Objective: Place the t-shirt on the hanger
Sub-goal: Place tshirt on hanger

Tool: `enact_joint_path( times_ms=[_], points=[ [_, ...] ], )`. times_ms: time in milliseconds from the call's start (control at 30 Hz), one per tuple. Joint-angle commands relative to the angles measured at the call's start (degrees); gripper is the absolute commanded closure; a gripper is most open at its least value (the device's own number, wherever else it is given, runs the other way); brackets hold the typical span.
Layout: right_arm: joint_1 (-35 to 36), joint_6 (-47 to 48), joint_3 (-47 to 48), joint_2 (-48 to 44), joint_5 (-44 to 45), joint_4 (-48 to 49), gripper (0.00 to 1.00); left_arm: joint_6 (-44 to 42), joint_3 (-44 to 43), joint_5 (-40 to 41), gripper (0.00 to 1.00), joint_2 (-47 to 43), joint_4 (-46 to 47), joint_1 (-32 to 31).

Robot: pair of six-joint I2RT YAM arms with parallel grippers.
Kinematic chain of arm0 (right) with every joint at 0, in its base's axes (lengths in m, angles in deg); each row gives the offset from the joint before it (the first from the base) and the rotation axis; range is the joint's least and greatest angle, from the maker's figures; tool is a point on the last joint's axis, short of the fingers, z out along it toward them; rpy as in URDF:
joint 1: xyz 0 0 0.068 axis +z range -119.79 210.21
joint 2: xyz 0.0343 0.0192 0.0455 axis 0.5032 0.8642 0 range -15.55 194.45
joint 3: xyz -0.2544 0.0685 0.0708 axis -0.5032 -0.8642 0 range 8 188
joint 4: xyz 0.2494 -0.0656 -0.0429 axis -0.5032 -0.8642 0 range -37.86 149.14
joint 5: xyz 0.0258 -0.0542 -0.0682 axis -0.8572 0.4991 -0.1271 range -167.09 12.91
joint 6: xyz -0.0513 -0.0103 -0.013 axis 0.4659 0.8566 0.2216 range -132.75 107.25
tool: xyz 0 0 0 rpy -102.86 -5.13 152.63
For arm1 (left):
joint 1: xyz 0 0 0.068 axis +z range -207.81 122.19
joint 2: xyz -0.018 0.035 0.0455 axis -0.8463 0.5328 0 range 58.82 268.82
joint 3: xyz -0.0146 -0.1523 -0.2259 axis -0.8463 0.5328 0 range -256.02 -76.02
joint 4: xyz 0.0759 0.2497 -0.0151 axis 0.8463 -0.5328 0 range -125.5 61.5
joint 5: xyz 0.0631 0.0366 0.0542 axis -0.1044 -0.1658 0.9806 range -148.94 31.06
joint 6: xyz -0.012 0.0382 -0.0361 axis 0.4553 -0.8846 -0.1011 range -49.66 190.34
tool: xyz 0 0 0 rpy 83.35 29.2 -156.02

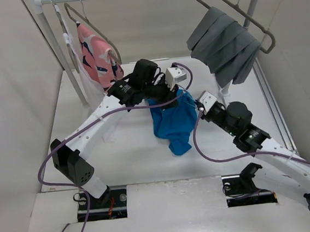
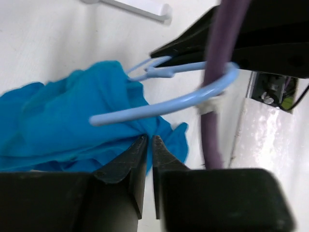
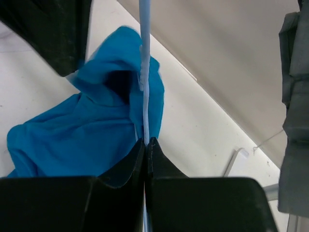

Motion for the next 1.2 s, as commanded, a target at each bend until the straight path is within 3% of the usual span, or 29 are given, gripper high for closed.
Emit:
enact_joint_path(
  times_ms=[0,167,233,300,367,433,567,633,833,900,967,1067,1167],
  points=[
    [-5.17,1.01,-3.27,0.83,-7.77,14.23,1.00,-1.72,0.21,-3.78,0.93,-3.15,-1.53,-0.94],
    [-11.86,-0.12,-14.87,1.53,-20.96,26.19,1.00,-9.70,-1.62,1.74,0.68,-4.38,-2.84,-0.94],
    [-14.93,-0.74,-17.69,2.93,-26.59,31.82,1.00,-12.94,-1.11,2.90,0.61,-5.78,-2.32,2.39],
    [-16.70,-1.54,-19.10,4.17,-31.06,33.41,1.00,-16.29,0.73,5.53,0.47,-8.51,0.75,5.63],
    [-17.76,-0.93,-19.10,6.35,-33.36,33.94,1.00,-24.25,7.04,8.69,0.35,-10.96,4.87,6.27],
    [-18.28,-0.31,-18.41,8.03,-35.99,33.94,1.00,-29.81,15.97,11.26,0.22,-15.27,13.65,6.27],
    [-18.81,0.22,-16.99,12.25,-38.55,34.46,1.00,-38.53,31.45,11.26,0.07,-20.29,33.68,6.88],
    [-19.34,0.22,-15.60,14.27,-39.78,34.47,1.00,-43.26,32.73,10.65,0.06,-19.42,36.78,6.89],
    [-19.87,-0.30,-12.78,16.65,-44.01,34.47,1.00,-43.29,28.61,3.71,0.08,-11.69,36.18,11.71],
    [-19.87,-0.31,-12.78,16.65,-44.53,34.47,1.00,-46.08,28.60,-3.74,0.08,-9.49,35.22,14.08],
    [-19.87,-0.31,-12.78,17.18,-45.06,34.47,1.00,-56.26,28.60,-10.07,0.08,-7.48,29.02,14.80],
    [-19.87,-0.31,-11.73,17.18,-45.59,34.47,1.00,-64.27,24.22,-15.98,0.08,-4.22,21.35,15.32],
    [-19.87,-0.83,-11.11,17.18,-45.59,34.47,1.00,-64.82,17.63,-17.31,0.11,1.32,13.95,13.13]
  ],
)
